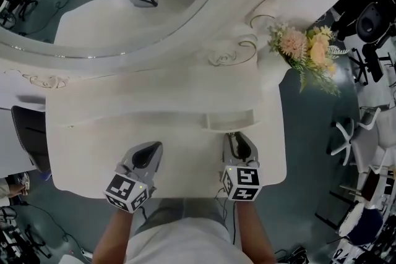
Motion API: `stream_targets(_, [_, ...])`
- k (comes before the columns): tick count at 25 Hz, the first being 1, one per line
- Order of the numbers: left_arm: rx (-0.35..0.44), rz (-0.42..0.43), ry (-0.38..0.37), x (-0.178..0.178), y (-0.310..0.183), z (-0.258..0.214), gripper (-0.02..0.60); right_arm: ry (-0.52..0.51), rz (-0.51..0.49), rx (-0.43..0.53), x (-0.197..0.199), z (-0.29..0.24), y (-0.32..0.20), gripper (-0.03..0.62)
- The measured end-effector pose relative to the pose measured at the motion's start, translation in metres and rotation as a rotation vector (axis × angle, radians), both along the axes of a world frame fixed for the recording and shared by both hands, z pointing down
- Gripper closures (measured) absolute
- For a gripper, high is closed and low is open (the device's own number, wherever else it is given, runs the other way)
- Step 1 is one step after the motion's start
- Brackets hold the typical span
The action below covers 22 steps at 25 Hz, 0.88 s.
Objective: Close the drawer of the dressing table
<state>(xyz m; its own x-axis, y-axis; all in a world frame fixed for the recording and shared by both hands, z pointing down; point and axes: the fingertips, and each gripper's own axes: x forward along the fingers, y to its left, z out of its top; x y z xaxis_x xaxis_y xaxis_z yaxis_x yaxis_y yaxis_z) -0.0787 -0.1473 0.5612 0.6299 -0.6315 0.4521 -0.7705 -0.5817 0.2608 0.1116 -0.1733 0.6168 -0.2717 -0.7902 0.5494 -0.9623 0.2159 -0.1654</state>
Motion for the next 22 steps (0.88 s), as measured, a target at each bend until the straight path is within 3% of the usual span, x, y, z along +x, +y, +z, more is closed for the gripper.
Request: stream_targets(22, [-0.009, -0.047, -0.018, -0.014, -0.013, -0.003, 0.583, -0.01, -0.027, 0.031, -0.003, 0.0, -0.06, 0.503])
